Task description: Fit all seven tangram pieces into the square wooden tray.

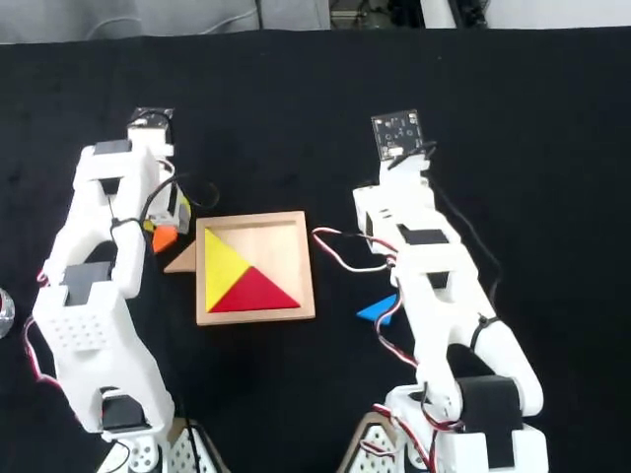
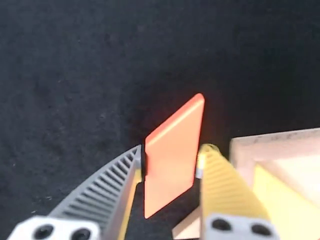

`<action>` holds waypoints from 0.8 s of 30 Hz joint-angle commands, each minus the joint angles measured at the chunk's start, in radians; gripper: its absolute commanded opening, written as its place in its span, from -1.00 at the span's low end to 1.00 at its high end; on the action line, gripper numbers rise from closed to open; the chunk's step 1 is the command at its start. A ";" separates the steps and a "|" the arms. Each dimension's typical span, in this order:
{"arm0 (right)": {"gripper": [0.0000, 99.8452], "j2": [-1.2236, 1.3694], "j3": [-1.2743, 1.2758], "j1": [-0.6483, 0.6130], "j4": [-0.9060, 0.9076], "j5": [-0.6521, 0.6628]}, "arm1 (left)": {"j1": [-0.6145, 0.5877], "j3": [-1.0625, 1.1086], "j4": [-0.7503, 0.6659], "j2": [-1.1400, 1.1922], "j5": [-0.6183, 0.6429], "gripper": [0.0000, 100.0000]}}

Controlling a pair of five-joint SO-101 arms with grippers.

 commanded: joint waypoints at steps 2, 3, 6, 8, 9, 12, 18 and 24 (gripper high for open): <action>-0.98 -0.039 -0.002 -0.012 -0.018 0.000 | -0.025 -0.110 0.091 -0.052 -0.002 -0.64; -0.98 -0.039 -0.002 -0.012 -0.018 0.000 | -0.031 -0.116 0.109 -0.072 0.000 -0.60; -0.98 -0.039 -0.004 -0.012 -0.020 0.000 | -0.036 -0.088 0.118 -0.120 -0.008 -0.54; -0.98 -0.039 -0.004 -0.012 -0.020 0.000 | -0.036 -0.059 0.115 -0.138 -0.009 -0.53; -0.98 -0.039 -0.004 -0.012 -0.020 0.000 | -0.036 -0.048 0.110 -0.141 -0.009 -0.53; -0.98 -0.039 -0.004 -0.012 -0.020 0.000 | -0.033 -0.041 0.109 -0.141 -0.009 -0.54; -0.98 -0.039 -0.004 -0.012 -0.020 0.000 | -0.111 -0.047 0.057 -0.149 0.043 -0.54; -0.98 -0.039 -0.004 -0.012 -0.020 0.000 | -0.097 0.031 0.014 -0.121 -0.009 -0.54</action>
